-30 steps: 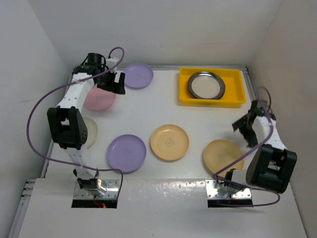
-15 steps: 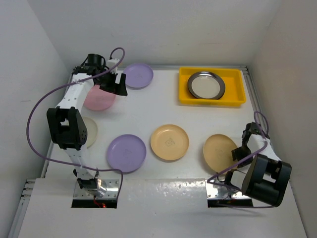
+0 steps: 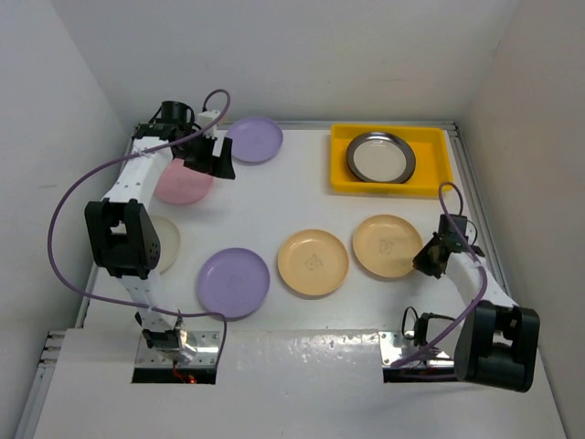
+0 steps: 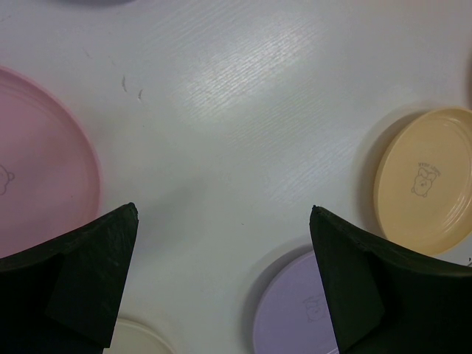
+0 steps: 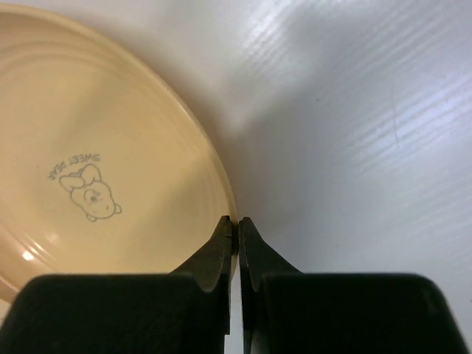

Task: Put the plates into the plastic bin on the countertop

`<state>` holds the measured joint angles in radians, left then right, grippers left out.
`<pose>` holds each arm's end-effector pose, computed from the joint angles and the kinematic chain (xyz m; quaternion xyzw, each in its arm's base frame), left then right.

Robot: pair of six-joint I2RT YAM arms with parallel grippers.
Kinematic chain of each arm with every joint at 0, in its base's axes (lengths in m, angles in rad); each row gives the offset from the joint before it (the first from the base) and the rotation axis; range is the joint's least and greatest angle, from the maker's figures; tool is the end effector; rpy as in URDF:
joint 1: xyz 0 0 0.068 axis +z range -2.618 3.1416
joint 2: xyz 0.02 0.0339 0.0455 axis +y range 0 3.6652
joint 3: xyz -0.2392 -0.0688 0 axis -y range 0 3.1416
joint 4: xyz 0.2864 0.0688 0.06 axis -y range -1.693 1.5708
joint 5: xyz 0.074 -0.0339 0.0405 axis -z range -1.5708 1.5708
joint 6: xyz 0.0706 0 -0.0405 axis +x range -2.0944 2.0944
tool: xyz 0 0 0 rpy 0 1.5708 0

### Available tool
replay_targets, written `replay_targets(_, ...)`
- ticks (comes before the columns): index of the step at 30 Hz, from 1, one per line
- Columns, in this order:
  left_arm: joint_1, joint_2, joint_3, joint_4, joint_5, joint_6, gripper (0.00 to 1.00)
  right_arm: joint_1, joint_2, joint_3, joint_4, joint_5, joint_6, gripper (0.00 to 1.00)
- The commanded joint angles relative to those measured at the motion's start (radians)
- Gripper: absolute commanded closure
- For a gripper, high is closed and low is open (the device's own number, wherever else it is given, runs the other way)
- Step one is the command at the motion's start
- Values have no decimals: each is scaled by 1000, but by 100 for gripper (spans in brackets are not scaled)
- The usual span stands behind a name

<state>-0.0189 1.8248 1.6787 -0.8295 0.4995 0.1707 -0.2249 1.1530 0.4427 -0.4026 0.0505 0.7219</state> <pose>0.4477 -0.0423 0.2501 0.1598 0.9154 -0.2141 0.3012 0.2362 -0.0577 0.0612 0.4490 0.8639 0.0320 0.2260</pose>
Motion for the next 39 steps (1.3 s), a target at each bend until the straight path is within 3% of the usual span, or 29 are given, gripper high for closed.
replay_targets(1,-4,-58,1,15,7,-10,2,19,-68,-12,62,-3,-62,100)
replay_targets(6,-4,-58,1,15,-3,-10,2,44,-173,31,88,-47,-128,100)
replay_targets(8,-4,-47,1,15,-3,-10,2,44,-214,83,88,-134,-169,100)
replay_targets(15,-4,-3,41,24,-3,-20,2,88,-154,349,18,-336,-282,100)
replay_targets(19,-4,10,41,24,-12,-30,2,93,21,533,87,-359,-227,100)
replay_targets(22,-4,21,50,24,-30,-30,2,91,199,683,99,-279,-210,100)
replay_targets(23,-4,21,50,24,-42,-30,2,87,349,824,93,-231,-208,100)
replay_targets(25,-4,30,50,24,-59,-30,2,85,453,1010,79,-193,-196,100)
replay_targets(26,-4,30,50,24,-70,-30,2,76,616,1063,67,-163,-187,100)
replay_targets(31,16,10,30,24,-104,-39,2,64,971,1487,-117,-175,-150,100)
replay_targets(34,45,1,21,24,-122,-30,2,59,1054,1535,-160,-152,-128,100)
replay_targets(39,80,-9,12,24,-131,-19,2,55,1041,1412,-110,-144,-113,100)
